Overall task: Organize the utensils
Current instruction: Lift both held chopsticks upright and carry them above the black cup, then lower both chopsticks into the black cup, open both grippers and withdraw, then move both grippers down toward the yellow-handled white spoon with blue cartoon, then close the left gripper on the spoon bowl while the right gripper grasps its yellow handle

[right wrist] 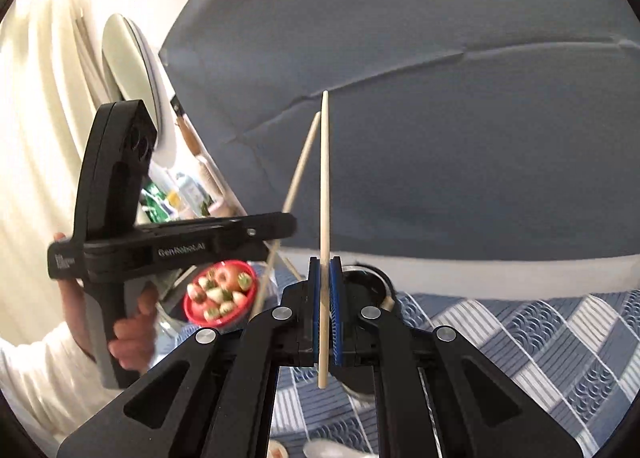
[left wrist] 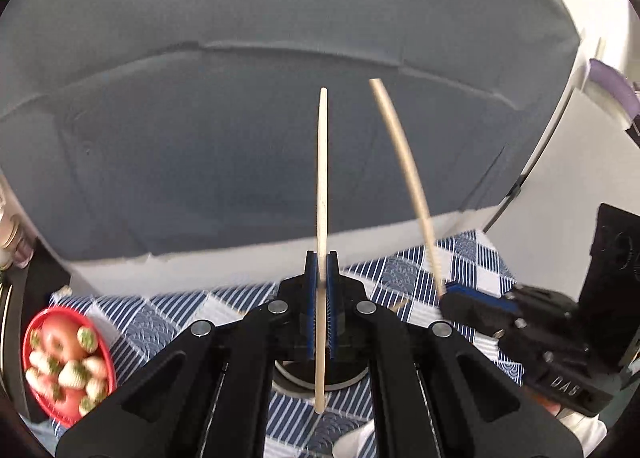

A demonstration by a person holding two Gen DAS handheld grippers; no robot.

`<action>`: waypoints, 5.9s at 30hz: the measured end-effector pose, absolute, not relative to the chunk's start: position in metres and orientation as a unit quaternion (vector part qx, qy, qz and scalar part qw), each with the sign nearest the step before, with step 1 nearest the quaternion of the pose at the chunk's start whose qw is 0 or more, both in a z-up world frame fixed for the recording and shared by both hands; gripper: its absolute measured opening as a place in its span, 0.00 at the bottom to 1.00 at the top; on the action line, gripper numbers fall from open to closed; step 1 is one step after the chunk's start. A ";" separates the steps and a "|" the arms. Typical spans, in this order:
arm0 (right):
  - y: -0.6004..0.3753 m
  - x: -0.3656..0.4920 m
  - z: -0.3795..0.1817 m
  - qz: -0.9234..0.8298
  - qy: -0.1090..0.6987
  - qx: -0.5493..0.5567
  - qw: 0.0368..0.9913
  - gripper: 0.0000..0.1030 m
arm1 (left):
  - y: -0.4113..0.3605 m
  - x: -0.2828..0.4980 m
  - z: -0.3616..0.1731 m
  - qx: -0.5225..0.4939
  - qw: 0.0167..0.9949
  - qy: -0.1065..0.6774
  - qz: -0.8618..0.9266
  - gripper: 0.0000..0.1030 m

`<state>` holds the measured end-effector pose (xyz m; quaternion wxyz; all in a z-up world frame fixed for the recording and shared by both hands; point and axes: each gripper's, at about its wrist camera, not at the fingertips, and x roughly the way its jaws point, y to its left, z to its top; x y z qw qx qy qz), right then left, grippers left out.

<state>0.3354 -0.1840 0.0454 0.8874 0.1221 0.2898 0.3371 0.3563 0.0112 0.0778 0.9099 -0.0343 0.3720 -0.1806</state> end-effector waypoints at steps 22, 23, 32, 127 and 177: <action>-0.149 0.375 -0.007 0.296 0.272 0.156 0.902 0.05 | 0.026 0.367 0.014 -0.069 0.922 0.309 -0.221 0.04; -0.148 0.375 -0.007 0.292 0.272 0.149 0.905 0.05 | 0.027 0.367 0.012 -0.070 0.922 0.311 -0.221 0.04; -0.133 0.353 -0.002 0.264 0.276 0.067 0.922 0.05 | 0.029 0.349 0.002 -0.064 0.918 0.323 -0.219 0.04; -0.123 0.065 -0.118 0.217 0.499 -0.094 0.834 0.88 | 0.091 0.145 -0.125 -0.026 0.795 0.582 -0.170 0.84; -0.056 0.053 -0.101 0.200 0.501 -0.142 0.830 0.12 | 0.069 0.166 -0.090 -0.041 0.777 0.569 -0.265 0.07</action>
